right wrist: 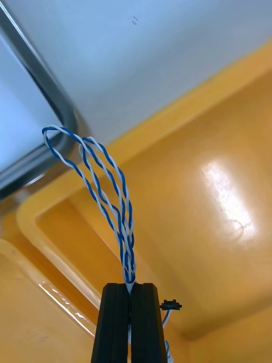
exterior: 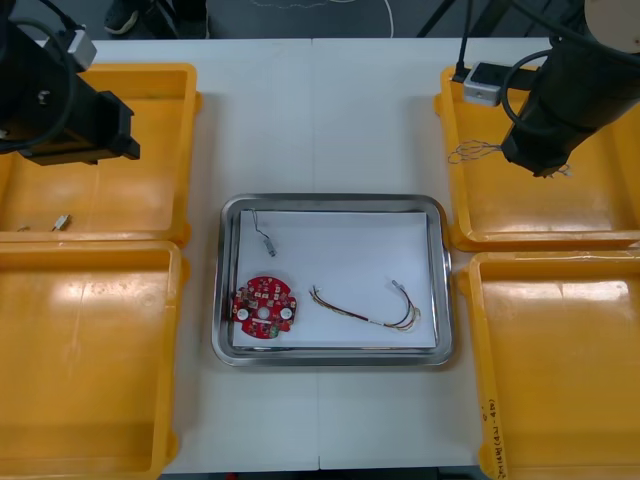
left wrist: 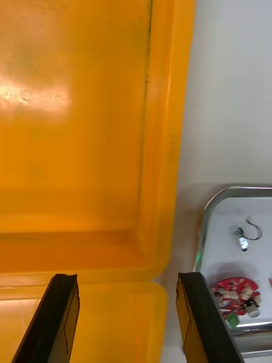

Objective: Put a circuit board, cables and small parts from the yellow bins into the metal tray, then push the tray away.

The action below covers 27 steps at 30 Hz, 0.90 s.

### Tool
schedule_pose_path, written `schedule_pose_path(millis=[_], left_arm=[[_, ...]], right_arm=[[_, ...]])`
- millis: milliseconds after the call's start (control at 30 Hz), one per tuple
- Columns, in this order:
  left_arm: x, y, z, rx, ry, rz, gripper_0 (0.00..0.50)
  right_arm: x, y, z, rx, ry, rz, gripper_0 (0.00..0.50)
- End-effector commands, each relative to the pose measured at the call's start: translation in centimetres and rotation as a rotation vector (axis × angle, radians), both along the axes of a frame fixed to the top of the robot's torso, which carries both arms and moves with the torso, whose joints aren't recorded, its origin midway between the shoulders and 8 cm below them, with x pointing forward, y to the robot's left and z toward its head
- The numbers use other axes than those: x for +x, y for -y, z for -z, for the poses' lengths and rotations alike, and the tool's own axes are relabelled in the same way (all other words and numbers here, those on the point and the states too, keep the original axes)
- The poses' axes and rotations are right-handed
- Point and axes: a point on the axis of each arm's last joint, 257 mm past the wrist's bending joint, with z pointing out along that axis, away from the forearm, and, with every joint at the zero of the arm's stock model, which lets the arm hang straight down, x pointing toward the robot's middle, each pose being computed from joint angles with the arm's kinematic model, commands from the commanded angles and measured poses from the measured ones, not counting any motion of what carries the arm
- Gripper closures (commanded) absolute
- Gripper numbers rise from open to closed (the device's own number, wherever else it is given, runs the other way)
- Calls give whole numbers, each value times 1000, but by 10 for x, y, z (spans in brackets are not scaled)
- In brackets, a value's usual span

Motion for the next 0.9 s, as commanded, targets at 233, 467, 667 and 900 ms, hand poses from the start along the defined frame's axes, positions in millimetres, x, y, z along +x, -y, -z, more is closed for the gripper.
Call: schedule_pose_path(millis=[233, 467, 667, 900], left_arm=[[-10, -88, -4, 151, -5, 49, 0], [-15, -131, 3, 233, -71, 87, 0], [-21, -161, 16, 268, -141, 120, 0], [-11, -176, 32, 297, -175, 139, 0]], right_arm=[[-7, -75, -11, -37, 100, -239, 500], [-18, -117, -1, -45, 105, -324, 500], [-24, -156, 7, -30, 114, -318, 500], [-30, -190, 27, -20, 117, -301, 500]])
